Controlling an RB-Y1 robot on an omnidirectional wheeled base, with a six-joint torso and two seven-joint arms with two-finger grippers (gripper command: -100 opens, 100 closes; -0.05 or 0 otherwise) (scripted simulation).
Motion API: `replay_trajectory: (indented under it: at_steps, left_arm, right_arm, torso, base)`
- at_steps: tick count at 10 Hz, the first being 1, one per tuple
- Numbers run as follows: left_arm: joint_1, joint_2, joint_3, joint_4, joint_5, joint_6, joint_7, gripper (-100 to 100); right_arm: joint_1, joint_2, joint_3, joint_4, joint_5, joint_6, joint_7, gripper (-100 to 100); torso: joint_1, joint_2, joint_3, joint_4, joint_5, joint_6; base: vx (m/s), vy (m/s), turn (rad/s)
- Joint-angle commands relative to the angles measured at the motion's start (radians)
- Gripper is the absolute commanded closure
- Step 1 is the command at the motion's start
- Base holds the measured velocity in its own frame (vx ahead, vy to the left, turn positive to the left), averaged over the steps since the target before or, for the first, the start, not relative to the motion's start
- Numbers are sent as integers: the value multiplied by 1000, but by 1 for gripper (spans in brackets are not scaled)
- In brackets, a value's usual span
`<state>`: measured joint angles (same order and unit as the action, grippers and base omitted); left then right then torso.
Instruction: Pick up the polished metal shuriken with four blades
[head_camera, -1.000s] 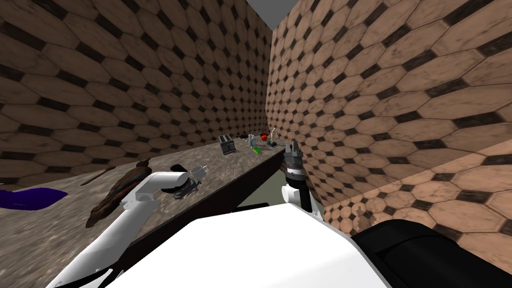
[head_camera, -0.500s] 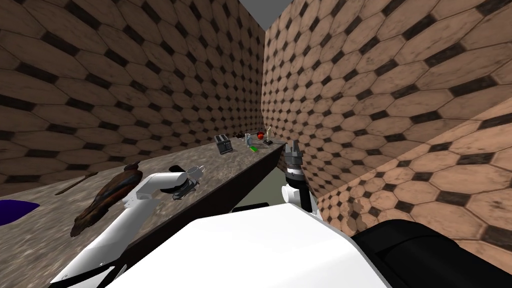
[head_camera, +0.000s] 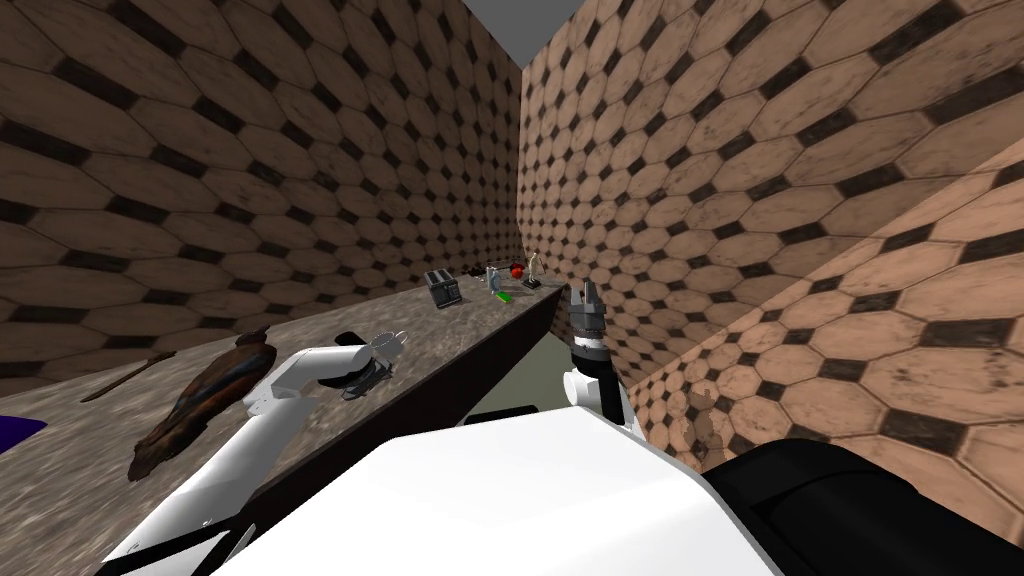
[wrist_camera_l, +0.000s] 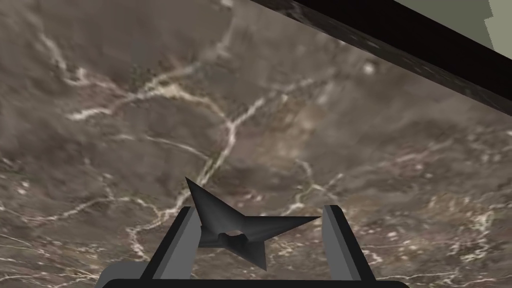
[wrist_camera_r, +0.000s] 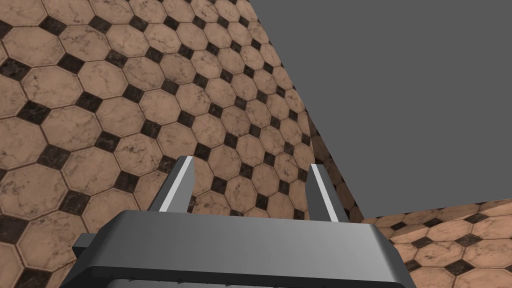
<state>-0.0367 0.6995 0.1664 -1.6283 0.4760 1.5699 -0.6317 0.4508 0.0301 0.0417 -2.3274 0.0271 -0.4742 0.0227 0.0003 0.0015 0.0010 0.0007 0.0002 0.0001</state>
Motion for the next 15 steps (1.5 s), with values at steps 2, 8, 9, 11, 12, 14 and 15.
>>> replay_trajectory:
  at_steps: [2, 8, 9, 11, 12, 14, 15]
  left_arm:
    - [-1, 0, 0, -1, 0, -1, 0, 100]
    - [12, -5, -10, -74, 6, 37, 2, 100]
    - [16, -5, -13, -95, 8, 48, 2, 100]
    - [23, -7, -18, -136, 12, 69, 1, 100]
    - [27, -7, -20, -156, 14, 80, 1, 100]
    - [35, -9, -25, -197, 18, 101, 1, 100]
    - [33, -8, -24, -184, 16, 93, 1, 100]
  right_arm:
    - [0, 0, 0, 0, 0, 0, 0, 0]
    - [0, 0, 0, 0, 0, 0, 0, 0]
    - [0, 0, 0, 0, 0, 0, 0, 0]
    - [0, 0, 0, 0, 0, 0, 0, 0]
    - [0, 0, 0, 0, 0, 0, 0, 0]
    - [0, 0, 0, 0, 0, 0, 0, 0]
    - [0, 0, 0, 0, 0, 0, 0, 0]
  torso:
    - [0, -1, -1, -1, 0, -1]
    - [0, -4, -2, -1, 0, -2]
    - [-1, -5, -3, -1, 0, -1]
    - [0, -4, -3, -1, 0, -1]
    - [0, -4, -3, -1, 0, -1]
    - [0, -4, -3, -1, 0, -1]
    - [0, -4, -3, -1, 0, -1]
  base:
    - [0, 0, -5]
    - [30, -3, 74]
    - [62, -5, 133]
    - [51, 1, 107]
    - [52, -3, 122]
    - [57, -6, 128]
    - [23, -3, 19]
